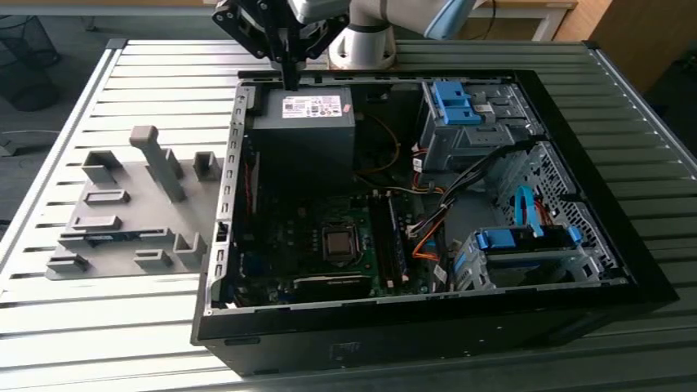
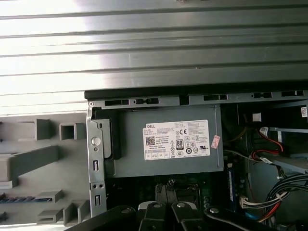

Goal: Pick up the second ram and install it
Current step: 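Reach for the second ram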

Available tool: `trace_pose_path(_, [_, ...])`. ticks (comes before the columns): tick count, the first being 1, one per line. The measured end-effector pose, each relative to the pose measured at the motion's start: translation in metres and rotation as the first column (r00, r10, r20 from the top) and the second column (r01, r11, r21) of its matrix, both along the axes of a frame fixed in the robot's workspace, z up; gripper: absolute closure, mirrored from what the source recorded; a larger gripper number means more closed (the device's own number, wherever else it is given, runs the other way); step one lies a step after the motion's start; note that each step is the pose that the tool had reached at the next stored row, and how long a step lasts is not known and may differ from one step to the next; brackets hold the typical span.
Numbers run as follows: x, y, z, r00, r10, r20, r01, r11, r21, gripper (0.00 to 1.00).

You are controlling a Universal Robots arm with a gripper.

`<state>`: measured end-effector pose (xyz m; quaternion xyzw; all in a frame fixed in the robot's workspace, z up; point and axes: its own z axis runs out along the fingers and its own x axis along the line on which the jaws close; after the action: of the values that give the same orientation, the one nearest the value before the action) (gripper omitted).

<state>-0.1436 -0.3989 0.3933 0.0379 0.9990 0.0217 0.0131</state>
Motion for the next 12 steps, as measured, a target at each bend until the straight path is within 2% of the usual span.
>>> trace_pose_path(12, [-0.0107,0.0000,0.0000,1.0000,0.000,0.0001,0.000,1.0000,0.0000,0.89])
